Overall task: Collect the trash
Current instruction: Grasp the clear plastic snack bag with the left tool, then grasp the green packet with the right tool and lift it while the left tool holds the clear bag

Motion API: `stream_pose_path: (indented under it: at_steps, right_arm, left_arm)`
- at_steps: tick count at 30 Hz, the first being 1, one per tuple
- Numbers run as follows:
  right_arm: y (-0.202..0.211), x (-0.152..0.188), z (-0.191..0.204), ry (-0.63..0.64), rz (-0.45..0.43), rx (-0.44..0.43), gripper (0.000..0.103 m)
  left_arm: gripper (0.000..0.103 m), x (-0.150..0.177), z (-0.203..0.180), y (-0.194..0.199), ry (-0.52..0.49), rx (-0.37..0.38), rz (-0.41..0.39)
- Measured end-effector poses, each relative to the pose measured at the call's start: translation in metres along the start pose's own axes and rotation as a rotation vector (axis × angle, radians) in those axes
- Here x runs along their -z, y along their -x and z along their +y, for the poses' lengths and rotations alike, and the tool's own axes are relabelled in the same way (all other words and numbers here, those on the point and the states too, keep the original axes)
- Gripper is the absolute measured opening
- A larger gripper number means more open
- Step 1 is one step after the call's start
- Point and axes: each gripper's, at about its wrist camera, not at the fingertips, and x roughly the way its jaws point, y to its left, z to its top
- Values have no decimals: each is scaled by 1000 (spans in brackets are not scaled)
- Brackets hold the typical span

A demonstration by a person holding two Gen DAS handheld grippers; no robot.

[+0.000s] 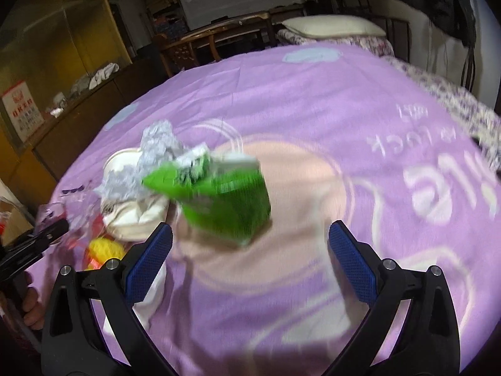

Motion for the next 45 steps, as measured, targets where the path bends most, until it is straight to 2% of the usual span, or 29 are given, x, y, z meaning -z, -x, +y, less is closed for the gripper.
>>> stream_pose_path:
  at_steps: [3,6,7,8,9,10,12,15,22,24,27,28,30,32,33,36,39,45]
  right_arm:
    - [-10,-10,8,34,14,14,96]
    - [-16,-11,12,25,31,-17,96]
    - [-16,-10,12,28,28,-26,91]
    - [-16,-9,15,42,26,-39,80]
    - [-15,-8,17,63,35,-51,51]
    - [-14,-8,19,70,44,-69,33]
    - [-6,-6,18,52,28,-99,27]
    - [15,-5,16,40,-23,-112,26]
    - [41,-2,17,46,-38,-129,27]
    - [38,1,20,57,-17,-139,30]
    - [25,1,26,82,6,-128,49]
    - [20,0,29,94,9,-128,53]
    - [10,0,32,97,20,-125,55]
    - [2,2,35,99,24,-123,47]
    - [2,2,35,104,19,-118,36]
    - [19,2,34,103,-42,-120,28]
    - [44,-3,27,76,-98,-143,25]
    - [91,-11,30,77,-181,-179,25]
  left_arm:
    - [56,1,2,0,11,8,7]
    - [56,2,3,0,17,19,14]
    - [56,2,4,1,20,26,15]
    - [56,2,5,1,21,31,16]
    - [56,2,6,2,23,36,15]
    - [56,3,6,5,24,42,13]
    - [56,4,7,8,26,43,9]
    - [56,4,8,19,34,47,-9]
    - [56,2,4,50,21,44,-59]
    - [56,3,4,55,18,46,-63]
    - [56,4,4,54,19,48,-48]
    - [56,4,4,52,20,44,-40]
    - [56,5,5,47,24,41,-26]
    - [56,7,7,44,28,39,-18]
    - [56,7,7,43,31,37,-15]
    - [56,6,10,43,37,35,-16]
    - [55,5,11,51,37,32,-34]
    - [55,1,17,87,37,9,-92]
